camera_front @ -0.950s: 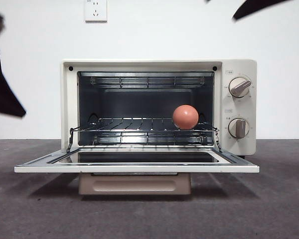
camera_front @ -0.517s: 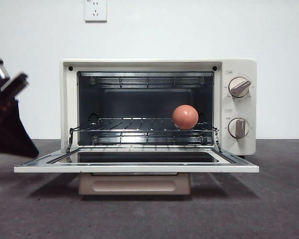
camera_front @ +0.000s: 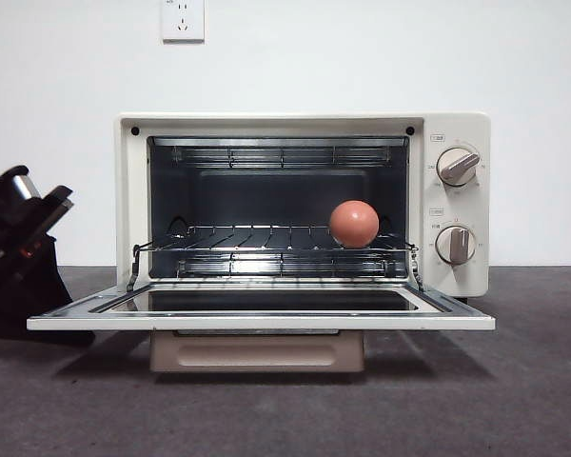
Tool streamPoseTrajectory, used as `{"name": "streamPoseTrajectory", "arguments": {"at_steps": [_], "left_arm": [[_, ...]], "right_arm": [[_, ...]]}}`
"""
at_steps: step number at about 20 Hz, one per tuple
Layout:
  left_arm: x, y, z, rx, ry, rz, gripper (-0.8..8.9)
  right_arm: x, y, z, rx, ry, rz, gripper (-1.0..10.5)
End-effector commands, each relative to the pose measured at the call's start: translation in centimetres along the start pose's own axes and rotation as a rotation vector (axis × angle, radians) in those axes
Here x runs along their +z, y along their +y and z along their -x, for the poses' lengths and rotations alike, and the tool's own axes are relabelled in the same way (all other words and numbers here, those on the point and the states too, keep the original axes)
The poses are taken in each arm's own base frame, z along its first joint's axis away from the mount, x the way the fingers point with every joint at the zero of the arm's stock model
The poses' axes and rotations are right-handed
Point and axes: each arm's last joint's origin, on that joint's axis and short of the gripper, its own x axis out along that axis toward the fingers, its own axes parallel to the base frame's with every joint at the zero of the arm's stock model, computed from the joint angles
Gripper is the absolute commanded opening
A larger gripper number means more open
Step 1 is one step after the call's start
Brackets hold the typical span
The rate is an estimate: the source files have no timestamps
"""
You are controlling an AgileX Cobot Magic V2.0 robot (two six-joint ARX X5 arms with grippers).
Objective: Eggoven
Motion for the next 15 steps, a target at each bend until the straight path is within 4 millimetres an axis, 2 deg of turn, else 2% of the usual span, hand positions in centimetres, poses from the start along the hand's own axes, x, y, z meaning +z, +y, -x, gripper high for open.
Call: {"name": "streamPoseTrajectory", "arguments": {"at_steps": [1, 8, 15], "left_arm": [[0.1, -0.1, -0.4, -0.016, 0.007, -0.006, 0.06], [0.2, -0.4, -0.4, -0.112, 0.012, -0.009, 0.06], [1.2, -0.8, -0.2, -0.226, -0.042, 0.014, 0.06]], "right_arm": [[0.6, 0.3, 0.2, 0.009, -0.021, 0.016, 3.0], [0.6, 0.3, 0.2, 0.003, -0.022, 0.016, 3.0], [0.5, 0.2, 0.2, -0.015, -0.017, 0.015, 3.0]]}}
